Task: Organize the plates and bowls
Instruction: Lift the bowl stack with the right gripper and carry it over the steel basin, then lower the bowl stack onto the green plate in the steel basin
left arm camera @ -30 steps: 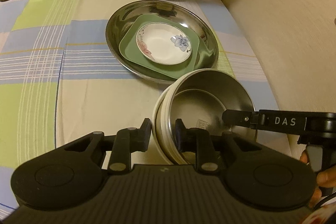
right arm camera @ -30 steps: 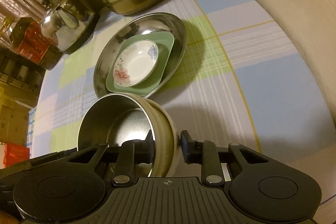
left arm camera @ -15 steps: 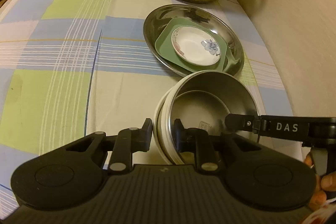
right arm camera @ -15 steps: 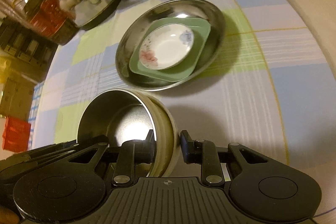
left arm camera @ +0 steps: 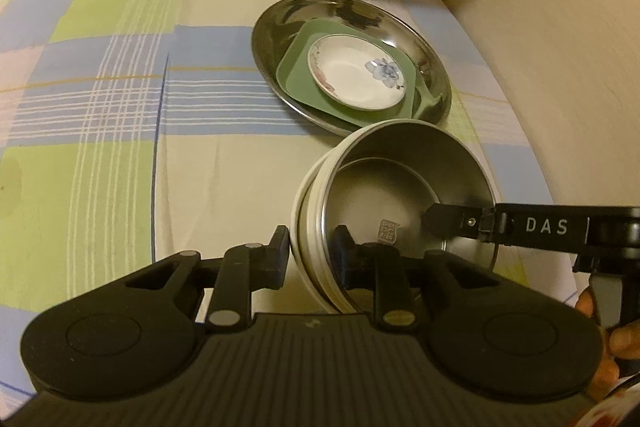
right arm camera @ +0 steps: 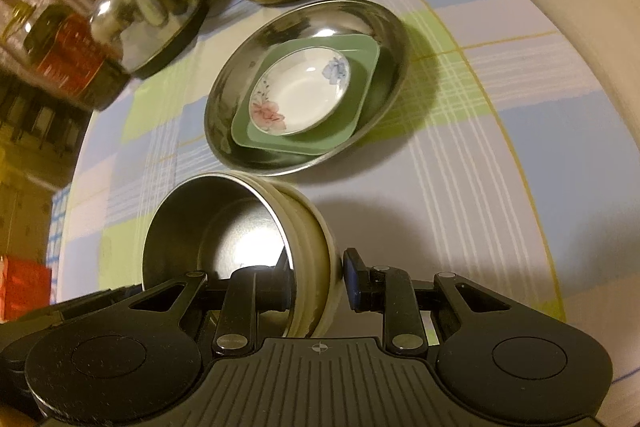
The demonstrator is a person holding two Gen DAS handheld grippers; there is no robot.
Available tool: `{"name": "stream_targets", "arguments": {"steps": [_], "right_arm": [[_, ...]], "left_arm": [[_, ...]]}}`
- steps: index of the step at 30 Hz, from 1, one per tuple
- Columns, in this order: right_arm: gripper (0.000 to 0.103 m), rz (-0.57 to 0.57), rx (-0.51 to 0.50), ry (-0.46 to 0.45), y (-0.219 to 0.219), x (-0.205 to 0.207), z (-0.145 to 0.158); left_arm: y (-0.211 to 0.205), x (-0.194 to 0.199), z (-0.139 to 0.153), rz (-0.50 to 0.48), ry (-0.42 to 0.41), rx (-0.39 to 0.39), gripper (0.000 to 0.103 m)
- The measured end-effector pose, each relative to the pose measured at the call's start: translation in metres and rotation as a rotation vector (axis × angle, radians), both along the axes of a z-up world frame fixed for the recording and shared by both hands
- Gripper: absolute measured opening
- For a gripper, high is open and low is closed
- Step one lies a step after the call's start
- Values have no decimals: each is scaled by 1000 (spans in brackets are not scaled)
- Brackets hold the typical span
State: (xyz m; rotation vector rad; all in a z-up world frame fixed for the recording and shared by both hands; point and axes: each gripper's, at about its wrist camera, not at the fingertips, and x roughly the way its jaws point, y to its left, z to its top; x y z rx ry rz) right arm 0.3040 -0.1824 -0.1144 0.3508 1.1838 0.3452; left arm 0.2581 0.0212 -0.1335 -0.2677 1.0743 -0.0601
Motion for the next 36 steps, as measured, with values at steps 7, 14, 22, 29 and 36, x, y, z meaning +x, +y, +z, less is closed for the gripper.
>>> {"name": "stream_targets", "arguments": {"steps": [7,14,22,29,36], "right_arm": [[25,-64,3,11,1,-4,2],[24,-96,5,37,4,-5,13],[24,-95,3,16,9,7,49],[24,-99,16,-7,9,38,64],[24,-93,9,-11,10,82,71]], "left_arm": [[6,6,-2,-48,14,-32,22],[11,12,11,-76,12,-35,22],[18,22,43,-78,-24,-50,23],[20,56,60,-70,-56,-57,23],[19,103,64,-62,-55,-76,23]]}}
